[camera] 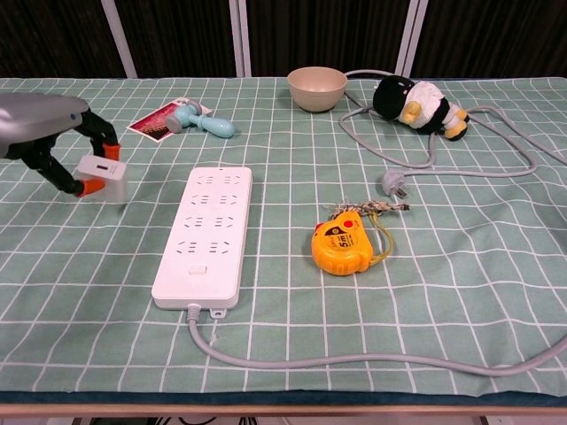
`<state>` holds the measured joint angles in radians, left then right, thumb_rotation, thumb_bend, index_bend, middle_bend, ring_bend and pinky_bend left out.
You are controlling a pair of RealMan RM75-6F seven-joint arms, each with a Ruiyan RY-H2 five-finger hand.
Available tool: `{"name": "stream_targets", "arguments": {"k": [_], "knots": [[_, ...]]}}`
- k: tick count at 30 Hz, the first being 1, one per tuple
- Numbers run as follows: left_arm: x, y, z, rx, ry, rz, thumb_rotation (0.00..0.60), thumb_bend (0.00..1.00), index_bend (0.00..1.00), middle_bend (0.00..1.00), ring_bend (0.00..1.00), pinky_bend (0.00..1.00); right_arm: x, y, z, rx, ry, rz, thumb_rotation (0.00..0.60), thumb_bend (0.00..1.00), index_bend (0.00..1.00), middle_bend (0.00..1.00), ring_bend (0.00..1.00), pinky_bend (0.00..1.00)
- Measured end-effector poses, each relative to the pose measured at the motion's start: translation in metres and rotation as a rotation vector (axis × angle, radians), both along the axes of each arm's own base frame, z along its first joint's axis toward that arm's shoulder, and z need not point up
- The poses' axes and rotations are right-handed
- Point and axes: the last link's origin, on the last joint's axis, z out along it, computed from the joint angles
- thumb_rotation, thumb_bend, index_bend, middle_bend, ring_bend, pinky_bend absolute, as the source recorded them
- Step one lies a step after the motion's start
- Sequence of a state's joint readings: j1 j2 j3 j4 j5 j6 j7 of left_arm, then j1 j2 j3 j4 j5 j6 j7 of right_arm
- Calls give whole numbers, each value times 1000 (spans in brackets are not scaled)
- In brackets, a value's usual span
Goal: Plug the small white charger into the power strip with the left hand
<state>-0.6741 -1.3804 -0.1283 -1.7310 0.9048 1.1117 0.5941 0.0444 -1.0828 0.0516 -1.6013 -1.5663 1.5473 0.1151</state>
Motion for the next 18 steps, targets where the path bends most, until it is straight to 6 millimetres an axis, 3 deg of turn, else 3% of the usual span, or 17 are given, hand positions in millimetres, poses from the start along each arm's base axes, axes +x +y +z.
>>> {"name": "stream_targets", "arguments": {"k": [8, 18], "knots": [[44, 1, 13, 11, -243, -27, 600, 438, 612, 587, 140, 85, -1, -1, 0, 1, -4, -8, 600, 348, 76, 0, 0, 0], [72, 7, -22, -39, -343, -7, 600, 438, 618, 599, 140, 85, -2, -1, 1, 4, -16, -18, 600, 348, 76, 0, 0, 0]]}}
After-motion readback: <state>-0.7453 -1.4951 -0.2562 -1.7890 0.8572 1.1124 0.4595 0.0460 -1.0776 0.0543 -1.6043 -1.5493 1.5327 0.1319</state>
